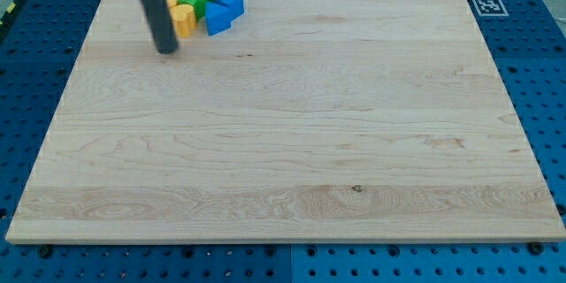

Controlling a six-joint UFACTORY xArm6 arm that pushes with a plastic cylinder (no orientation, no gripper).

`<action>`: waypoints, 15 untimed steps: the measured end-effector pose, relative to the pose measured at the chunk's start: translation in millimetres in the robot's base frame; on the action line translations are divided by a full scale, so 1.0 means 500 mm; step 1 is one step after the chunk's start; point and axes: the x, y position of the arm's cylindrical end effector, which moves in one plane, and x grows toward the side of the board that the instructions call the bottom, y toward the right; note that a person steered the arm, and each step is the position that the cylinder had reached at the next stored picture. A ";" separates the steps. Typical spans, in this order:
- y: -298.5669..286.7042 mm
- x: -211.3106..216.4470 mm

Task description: Slide the yellow heart to the center

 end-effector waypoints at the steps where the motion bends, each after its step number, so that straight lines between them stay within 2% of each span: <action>1: -0.054 -0.123; 2: -0.039 -0.172; 5: 0.002 -0.162; 8: 0.032 -0.085; 11: 0.214 0.051; 13: 0.377 0.122; 14: 0.415 0.112; 15: 0.373 0.077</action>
